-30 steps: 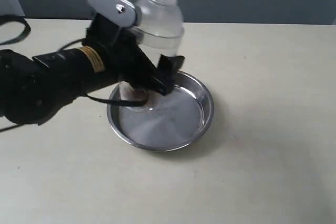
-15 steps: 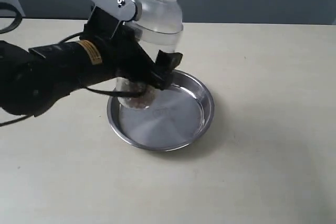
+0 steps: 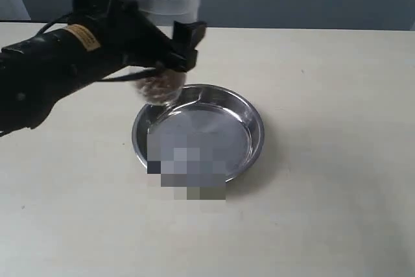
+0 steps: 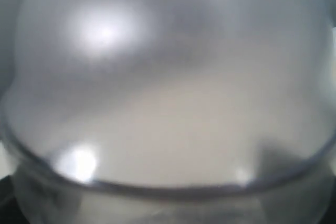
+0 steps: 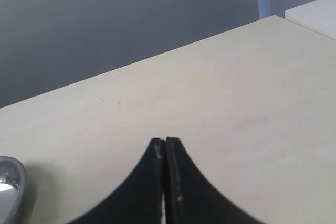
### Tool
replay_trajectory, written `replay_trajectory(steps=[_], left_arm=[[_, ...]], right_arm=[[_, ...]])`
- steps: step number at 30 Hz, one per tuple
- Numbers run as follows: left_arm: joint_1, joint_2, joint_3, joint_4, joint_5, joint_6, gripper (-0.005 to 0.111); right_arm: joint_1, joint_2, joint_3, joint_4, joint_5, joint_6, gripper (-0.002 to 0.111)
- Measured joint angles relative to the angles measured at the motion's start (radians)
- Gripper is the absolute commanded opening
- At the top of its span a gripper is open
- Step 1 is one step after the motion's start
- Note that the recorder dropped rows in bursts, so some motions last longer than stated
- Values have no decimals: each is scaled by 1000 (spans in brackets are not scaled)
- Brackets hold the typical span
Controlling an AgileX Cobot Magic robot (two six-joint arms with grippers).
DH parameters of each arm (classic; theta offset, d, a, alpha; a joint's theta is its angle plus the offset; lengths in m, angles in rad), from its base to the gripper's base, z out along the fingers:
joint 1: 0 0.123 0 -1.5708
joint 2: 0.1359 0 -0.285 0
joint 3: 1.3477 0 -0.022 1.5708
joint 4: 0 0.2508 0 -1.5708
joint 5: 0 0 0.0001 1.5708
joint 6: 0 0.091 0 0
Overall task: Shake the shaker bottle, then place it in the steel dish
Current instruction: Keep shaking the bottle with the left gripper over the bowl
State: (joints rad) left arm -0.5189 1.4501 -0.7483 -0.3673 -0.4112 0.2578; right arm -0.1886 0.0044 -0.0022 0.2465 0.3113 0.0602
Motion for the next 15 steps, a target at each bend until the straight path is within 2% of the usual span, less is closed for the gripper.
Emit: replay_trajectory(steps=[2, 3, 4, 5, 7, 8, 10, 11, 12, 14, 15], left_arm=[[33, 14, 19, -201, 19, 58, 0], [36, 17, 24, -194, 40, 62, 0], [20, 17, 27, -98, 69, 62, 0], [-24, 17, 29, 88, 110, 40, 0], [-75, 13, 29, 247, 117, -3, 0], [-84, 13, 31, 203, 89, -19, 0], [-56, 15, 31, -35, -20, -79, 0], [-41, 15, 23, -65, -42, -106, 0], [-36, 15, 13, 15, -36, -130, 0], [-80, 6, -26, 432, 54, -245, 0], [-101, 6, -43, 575, 83, -290, 0]], right_arm=[[0, 0, 0, 0, 0, 0, -1], [0, 0, 0, 0, 0, 0, -1], [0, 0, 0, 0, 0, 0, -1], [0, 0, 0, 0, 0, 0, -1], [0, 0, 0, 0, 0, 0, -1], [0, 0, 0, 0, 0, 0, -1], [0, 0, 0, 0, 0, 0, -1], [0, 0, 0, 0, 0, 0, -1], [0, 0, 0, 0, 0, 0, -1], [0, 0, 0, 0, 0, 0, -1], [0, 0, 0, 0, 0, 0, -1]])
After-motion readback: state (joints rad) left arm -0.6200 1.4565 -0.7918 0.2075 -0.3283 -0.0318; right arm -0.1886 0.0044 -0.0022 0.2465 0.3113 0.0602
